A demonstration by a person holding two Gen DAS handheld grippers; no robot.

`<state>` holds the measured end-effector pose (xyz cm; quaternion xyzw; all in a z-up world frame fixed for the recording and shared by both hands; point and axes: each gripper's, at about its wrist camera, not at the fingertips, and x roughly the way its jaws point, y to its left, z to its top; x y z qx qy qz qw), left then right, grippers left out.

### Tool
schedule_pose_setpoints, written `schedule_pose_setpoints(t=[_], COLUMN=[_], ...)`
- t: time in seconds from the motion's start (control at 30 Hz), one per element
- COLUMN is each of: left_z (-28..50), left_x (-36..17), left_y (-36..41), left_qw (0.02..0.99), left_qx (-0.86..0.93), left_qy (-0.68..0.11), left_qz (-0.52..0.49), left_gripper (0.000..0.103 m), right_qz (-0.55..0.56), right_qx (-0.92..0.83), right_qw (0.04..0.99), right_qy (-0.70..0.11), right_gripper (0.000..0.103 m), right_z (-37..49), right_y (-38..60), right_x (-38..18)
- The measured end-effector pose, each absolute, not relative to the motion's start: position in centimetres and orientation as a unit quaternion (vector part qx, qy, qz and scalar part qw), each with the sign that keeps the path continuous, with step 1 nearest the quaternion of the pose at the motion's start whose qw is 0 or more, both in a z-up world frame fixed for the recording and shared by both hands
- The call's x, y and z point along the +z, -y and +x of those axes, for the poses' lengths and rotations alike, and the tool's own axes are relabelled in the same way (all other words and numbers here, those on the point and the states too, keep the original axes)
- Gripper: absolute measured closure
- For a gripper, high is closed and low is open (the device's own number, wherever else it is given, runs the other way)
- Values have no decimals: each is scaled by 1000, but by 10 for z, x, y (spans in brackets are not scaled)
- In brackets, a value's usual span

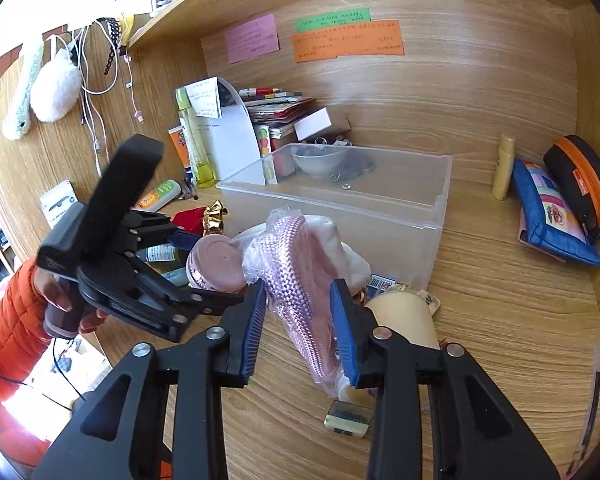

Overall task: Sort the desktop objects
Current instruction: 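Grasp the pink round container with the left gripper while the right gripper holds the rope bag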

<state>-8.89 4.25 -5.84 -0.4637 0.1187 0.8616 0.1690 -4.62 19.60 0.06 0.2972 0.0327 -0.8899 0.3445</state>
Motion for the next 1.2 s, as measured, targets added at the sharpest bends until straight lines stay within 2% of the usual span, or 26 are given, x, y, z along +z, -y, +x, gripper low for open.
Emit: schedule_pose_setpoints(t=[0.13,0.47,0.63,0.9,0.97,1.0,1.03,1.1,1.2], left_z=[-89,-99,-99,-99,-98,-96,-95,-92,-86], left_x=[-58,-51,-46,-36,-35,-35,-34,-32,-27], left_y=[-47,-41,-52,-50,-48,-46,-44,-38,-28], left_qw=[175,226,244,257,259,257,257,253,249], left_qx=[862,841,836,836,836,837,838,842,847], left_qy=[-112,-5,9,19,16,17,17,21,29], left_qz=[-463,-491,-492,-485,-484,-483,-481,-477,-469], left_gripper=[38,38,38,38,38,38,38,38,38], right_qz=[297,288,270,252,255,257,256,265,271], right_qx=[-890,-897,-902,-898,-901,-904,-908,-907,-908], right_qw=[343,327,313,298,288,277,267,275,278], right_qy=[-33,-71,-121,-201,-201,-201,-197,-180,-157], right_gripper=[72,65,51,51,53,57,69,83,84], right_z=[-46,-34,-18,-3,-10,-14,-19,-26,-30], right_y=[-196,-193,-187,-164,-159,-156,-154,-154,-155], right_x=[0,0,-4,-21,-24,-25,-25,-25,-22])
